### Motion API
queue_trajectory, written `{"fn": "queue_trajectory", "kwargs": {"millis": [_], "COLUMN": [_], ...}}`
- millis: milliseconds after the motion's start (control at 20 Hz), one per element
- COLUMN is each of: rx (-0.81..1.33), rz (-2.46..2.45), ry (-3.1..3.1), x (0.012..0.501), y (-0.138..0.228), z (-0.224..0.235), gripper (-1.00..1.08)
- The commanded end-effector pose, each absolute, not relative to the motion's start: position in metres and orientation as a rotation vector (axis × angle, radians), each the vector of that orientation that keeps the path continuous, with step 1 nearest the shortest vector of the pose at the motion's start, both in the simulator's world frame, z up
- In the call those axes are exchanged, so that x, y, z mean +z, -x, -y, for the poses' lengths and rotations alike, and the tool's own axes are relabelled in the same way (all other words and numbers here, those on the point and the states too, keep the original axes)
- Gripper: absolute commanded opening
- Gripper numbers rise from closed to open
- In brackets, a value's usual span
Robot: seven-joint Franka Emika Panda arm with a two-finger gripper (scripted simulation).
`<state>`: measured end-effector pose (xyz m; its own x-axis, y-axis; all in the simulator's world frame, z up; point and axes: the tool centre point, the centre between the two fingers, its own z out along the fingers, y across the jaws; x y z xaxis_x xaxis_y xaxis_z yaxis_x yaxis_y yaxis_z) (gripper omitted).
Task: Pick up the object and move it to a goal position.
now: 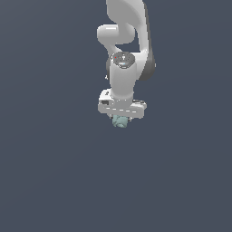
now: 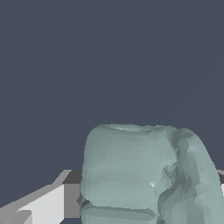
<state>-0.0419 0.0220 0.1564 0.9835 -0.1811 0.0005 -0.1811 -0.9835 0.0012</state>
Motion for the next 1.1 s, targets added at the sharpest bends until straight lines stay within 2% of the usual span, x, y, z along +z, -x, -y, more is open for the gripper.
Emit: {"fn": "queue_trajectory", "kwargs": {"millis": [0, 550, 1050], "rx": [0.001, 0.001, 0.000], "rz": [0.286, 0.286, 0.286], "ry": [-3.126, -3.127, -3.128], "x": [0.182, 0.284, 0.332], "y": [0.037, 0.011, -0.004], "z": [-0.039, -0.112, -0.146], "gripper": [-1.00, -1.00, -1.00]}}
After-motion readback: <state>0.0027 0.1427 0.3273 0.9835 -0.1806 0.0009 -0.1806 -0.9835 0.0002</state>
